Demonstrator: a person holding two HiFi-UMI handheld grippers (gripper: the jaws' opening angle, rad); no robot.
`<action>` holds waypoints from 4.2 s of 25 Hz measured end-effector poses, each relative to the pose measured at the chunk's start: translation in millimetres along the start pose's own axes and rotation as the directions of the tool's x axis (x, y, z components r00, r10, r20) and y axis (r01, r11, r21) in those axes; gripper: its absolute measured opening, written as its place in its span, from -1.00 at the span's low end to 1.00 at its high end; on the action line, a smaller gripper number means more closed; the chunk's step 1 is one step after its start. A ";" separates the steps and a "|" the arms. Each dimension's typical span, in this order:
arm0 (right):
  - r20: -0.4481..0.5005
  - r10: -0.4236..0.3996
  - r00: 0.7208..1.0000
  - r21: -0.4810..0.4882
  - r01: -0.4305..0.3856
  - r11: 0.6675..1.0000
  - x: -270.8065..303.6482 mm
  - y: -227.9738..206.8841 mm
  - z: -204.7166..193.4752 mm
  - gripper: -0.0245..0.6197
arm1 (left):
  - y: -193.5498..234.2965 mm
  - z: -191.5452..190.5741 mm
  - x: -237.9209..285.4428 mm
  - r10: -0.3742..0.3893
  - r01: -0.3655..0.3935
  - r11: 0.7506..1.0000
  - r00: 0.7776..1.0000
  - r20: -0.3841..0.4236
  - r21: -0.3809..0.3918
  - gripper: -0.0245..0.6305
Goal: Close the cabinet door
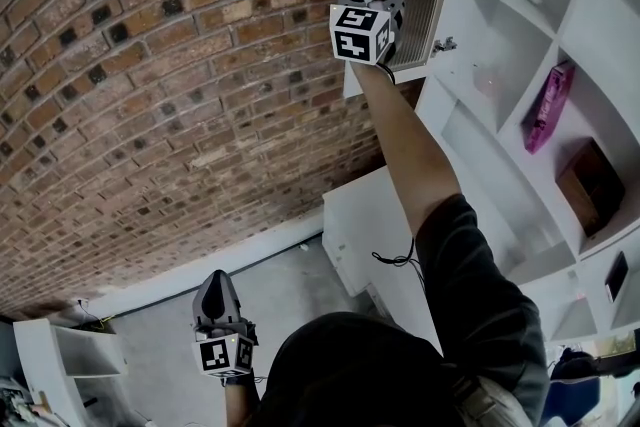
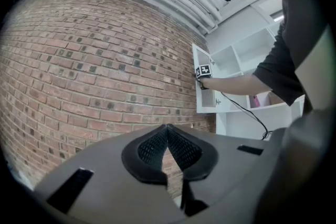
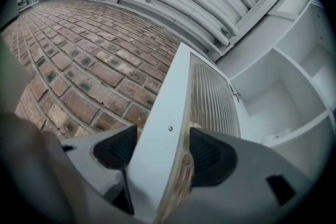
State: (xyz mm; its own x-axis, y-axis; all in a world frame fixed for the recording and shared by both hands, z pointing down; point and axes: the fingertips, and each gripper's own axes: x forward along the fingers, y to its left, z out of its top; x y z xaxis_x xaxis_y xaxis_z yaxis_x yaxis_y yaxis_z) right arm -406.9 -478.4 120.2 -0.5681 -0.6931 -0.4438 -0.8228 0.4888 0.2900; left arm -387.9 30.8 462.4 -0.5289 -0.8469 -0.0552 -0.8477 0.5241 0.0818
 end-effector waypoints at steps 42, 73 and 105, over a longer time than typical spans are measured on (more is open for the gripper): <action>0.070 0.088 0.994 -0.043 -0.085 0.995 -125.8 -93.1 28.1 -0.38 | -87.7 -6.9 47.1 -0.311 0.311 0.950 0.950 0.010 -0.022 -0.92; 0.081 0.045 0.996 -0.102 -0.037 0.994 -168.1 -216.9 5.8 -0.50 | -168.1 -24.4 94.4 -0.503 0.502 0.864 0.864 -0.029 -0.039 -0.92; 0.078 -0.076 0.994 -0.294 0.096 0.951 -172.1 -292.4 -19.8 -0.43 | -208.4 -33.5 110.7 -0.535 0.533 0.845 0.843 -0.053 -0.052 -0.92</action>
State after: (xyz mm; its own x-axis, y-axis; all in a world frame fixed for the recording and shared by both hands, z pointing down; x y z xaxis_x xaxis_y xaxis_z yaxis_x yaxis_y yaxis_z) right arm -68.8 -512.5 128.6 -0.5011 -0.6850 -0.5289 -0.8415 0.2430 0.4825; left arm -268.4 -175.2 472.6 0.0098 -0.9992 -0.0375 -0.9957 -0.0132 0.0915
